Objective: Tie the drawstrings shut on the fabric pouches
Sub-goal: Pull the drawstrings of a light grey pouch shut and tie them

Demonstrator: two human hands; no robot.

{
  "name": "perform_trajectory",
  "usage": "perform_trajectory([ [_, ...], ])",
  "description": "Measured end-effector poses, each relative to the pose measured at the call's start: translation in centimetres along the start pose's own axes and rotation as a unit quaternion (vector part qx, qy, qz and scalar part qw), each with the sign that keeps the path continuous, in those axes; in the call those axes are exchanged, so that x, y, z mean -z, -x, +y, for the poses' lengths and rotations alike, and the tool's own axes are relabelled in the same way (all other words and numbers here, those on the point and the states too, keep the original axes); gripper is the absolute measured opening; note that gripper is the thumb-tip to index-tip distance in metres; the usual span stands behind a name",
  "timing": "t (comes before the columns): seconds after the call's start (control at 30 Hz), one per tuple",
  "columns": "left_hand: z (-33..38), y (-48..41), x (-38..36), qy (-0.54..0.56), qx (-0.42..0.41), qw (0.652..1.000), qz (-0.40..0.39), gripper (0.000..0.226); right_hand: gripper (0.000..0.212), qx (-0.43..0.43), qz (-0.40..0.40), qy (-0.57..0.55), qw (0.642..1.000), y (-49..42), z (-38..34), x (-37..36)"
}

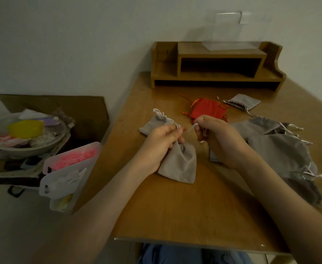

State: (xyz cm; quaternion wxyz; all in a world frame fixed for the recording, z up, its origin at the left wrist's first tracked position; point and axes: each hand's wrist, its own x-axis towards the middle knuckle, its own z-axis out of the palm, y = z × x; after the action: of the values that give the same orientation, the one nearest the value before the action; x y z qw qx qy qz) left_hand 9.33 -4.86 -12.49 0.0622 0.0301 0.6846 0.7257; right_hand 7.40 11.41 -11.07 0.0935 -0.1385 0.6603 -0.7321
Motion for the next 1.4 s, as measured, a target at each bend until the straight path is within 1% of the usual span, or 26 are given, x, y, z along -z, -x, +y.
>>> perform_trajectory([
  [0.07, -0.1, -0.1, -0.2, -0.008, -0.006, 1.0, 0.008, 0.005, 0.019, 0.009, -0.035, -0.005, 0.999, 0.3, 0.0, -0.2],
  [0.13, 0.0, 0.0, -0.2, -0.004, -0.009, 1.0, 0.013, 0.008, 0.017, 0.018, -0.069, 0.021, 0.997, 0.5, 0.0, -0.4],
  [0.27, -0.3, -0.2, 0.0, -0.02, -0.022, 0.999, 0.027, 0.011, 0.023, 0.047, -0.097, 0.065, 0.992, 0.6, 0.0, -0.7],
  [0.37, -0.6, -0.3, 0.0, -0.043, -0.038, 0.997, 0.059, 0.015, 0.028, 0.067, -0.073, 0.095, 0.991, 0.8, 0.4, -1.3],
  [0.43, -0.6, -0.2, 0.1, -0.088, -0.056, 0.993, 0.061, 0.019, 0.025, 0.078, -0.049, 0.142, 0.986, 0.7, 0.6, -1.5],
  [0.5, -0.6, 0.0, 0.1, -0.139, -0.075, 0.986, 0.047, 0.023, 0.024, 0.099, -0.037, 0.199, 0.974, 0.7, 0.6, -1.5],
  [0.6, -0.8, -0.1, -0.1, -0.202, -0.086, 0.975, 0.048, 0.025, 0.031, 0.111, -0.018, 0.289, 0.951, 0.6, 1.0, -1.4],
  [0.67, -0.9, -0.1, -0.2, -0.235, -0.095, 0.966, 0.046, 0.025, 0.035, 0.12, 0.002, 0.322, 0.939, 0.4, 1.5, -1.4],
  [0.73, -0.9, 0.0, -0.3, -0.244, -0.099, 0.964, 0.027, 0.023, 0.035, 0.127, 0.023, 0.327, 0.936, 0.1, 1.8, -1.3],
  [0.8, -0.9, 0.2, -0.4, -0.231, -0.091, 0.969, 0.006, 0.017, 0.033, 0.129, 0.036, 0.334, 0.933, 0.1, 1.9, -1.3],
  [0.87, -1.0, 0.2, -0.6, -0.231, -0.101, 0.968, -0.008, 0.01, 0.031, 0.129, 0.043, 0.342, 0.93, 0.1, 1.9, -1.3],
  [0.97, -1.1, 0.1, -0.6, -0.257, -0.133, 0.957, 0.02, 0.003, 0.032, 0.132, 0.039, 0.327, 0.935, 0.2, 1.7, -1.4],
  [1.0, -1.1, 0.0, -0.5, -0.259, -0.144, 0.954, 0.034, 0.005, 0.03, 0.138, 0.033, 0.327, 0.934, 0.2, 1.7, -1.5],
  [1.07, -1.2, -0.1, -0.4, -0.271, -0.165, 0.947, 0.056, 0.014, 0.024, 0.142, 0.022, 0.333, 0.932, 0.2, 1.8, -1.5],
  [1.17, -1.2, -0.2, -0.4, -0.284, -0.184, 0.939, 0.068, 0.021, 0.023, 0.142, 0.02, 0.34, 0.93, 0.0, 1.8, -1.4],
  [1.3, -1.2, -0.3, -0.4, -0.25, -0.162, 0.951, 0.079, 0.022, 0.026, 0.143, 0.019, 0.345, 0.927, 0.0, 1.8, -1.4],
  [1.4, -1.0, -0.2, -0.3, -0.226, -0.146, 0.96, 0.075, 0.02, 0.026, 0.133, 0.018, 0.335, 0.933, 0.1, 1.6, -1.4],
])
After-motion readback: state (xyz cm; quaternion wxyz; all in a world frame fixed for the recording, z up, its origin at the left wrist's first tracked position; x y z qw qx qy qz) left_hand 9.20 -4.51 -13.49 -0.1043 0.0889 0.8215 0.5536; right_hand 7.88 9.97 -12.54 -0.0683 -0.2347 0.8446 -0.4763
